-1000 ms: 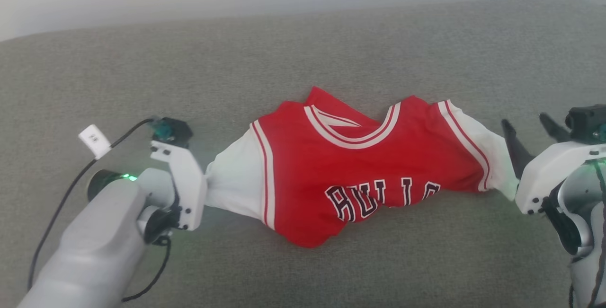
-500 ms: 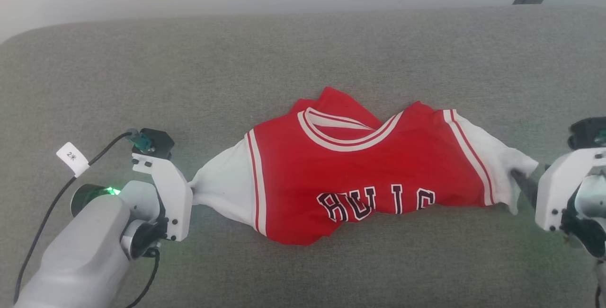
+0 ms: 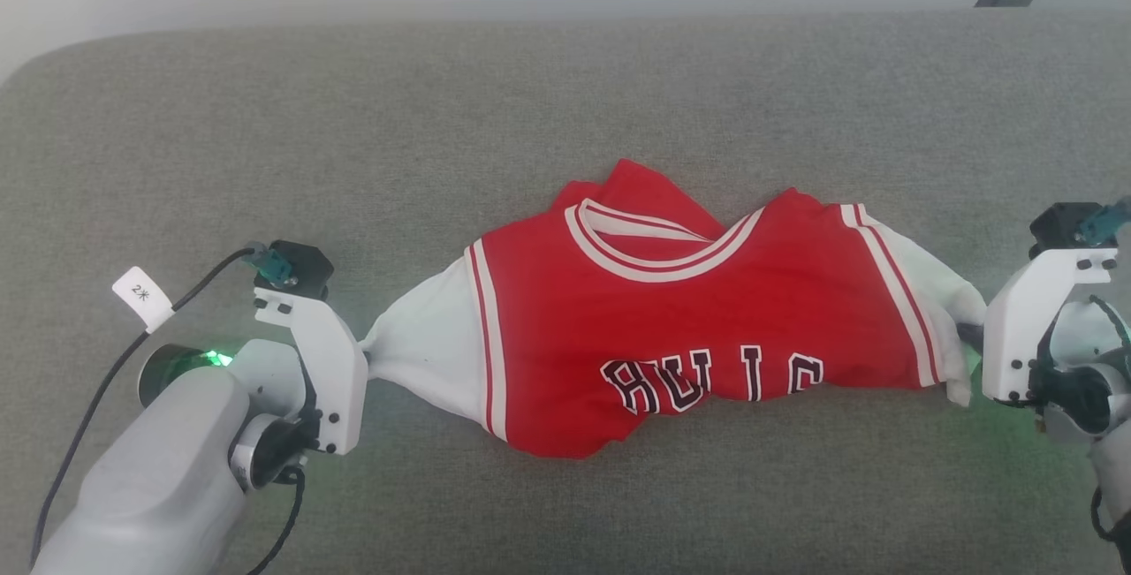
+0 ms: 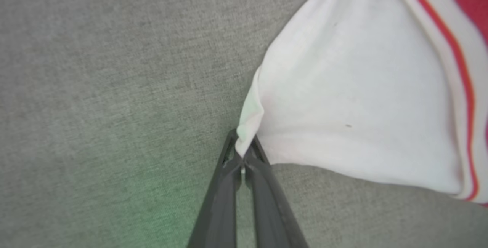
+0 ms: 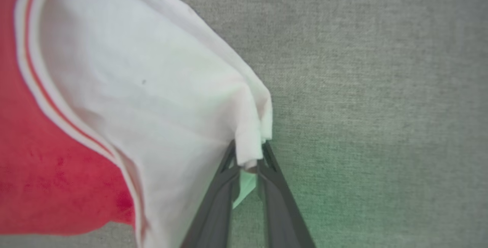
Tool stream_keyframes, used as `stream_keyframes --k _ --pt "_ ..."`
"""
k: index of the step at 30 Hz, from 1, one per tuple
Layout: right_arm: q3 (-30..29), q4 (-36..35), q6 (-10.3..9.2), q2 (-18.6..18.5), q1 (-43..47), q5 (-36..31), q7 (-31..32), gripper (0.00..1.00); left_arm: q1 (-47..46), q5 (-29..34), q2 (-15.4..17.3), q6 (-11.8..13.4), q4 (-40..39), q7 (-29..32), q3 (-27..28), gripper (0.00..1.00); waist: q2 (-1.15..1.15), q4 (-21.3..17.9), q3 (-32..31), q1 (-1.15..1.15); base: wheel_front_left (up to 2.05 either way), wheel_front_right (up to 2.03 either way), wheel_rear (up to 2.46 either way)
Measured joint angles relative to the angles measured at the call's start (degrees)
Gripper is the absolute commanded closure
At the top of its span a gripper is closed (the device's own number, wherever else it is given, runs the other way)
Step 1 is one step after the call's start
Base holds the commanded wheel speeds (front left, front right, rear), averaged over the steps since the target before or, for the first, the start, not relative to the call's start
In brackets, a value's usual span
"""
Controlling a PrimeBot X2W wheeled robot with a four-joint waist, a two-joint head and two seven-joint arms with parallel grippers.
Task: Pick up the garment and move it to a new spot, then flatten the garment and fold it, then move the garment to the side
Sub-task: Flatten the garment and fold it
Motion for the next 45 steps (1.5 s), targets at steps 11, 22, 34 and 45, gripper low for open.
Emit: stream_keyframes --k 11,22,34,45 --pt "0.16 0.54 -0.01 -0.41 -5.31 3.30 -4.13 1.00 -0.55 -1.04 2.03 0.20 -3.07 -0.86 2.02 1.00 0.00 0.13 -1.56 0.00 0.00 0.00 0.00" --pt "-1.29 -4.75 -0.01 2.82 -14.94 0.42 -6.68 1.00 -13.62 0.29 7.80 -0.04 -10.09 0.62 5.68 1.00 0.00 -0.54 -7.18 0.00 0.00 0.00 0.00" --pt "-5.27 -7.73 -0.04 7.72 -26.55 -3.47 -10.45 1.00 -29.11 3.96 9.70 -1.67 -8.05 -1.25 7.82 1.00 0.00 -1.46 -13.18 0.00 0.00 0.00 0.00" --pt "-6.51 -5.43 -0.04 10.58 -31.69 -6.98 -13.59 1.00 -36.89 5.88 7.92 -4.12 -1.31 -5.53 7.60 1.00 0.00 -1.42 -13.16 0.00 0.00 0.00 0.00"
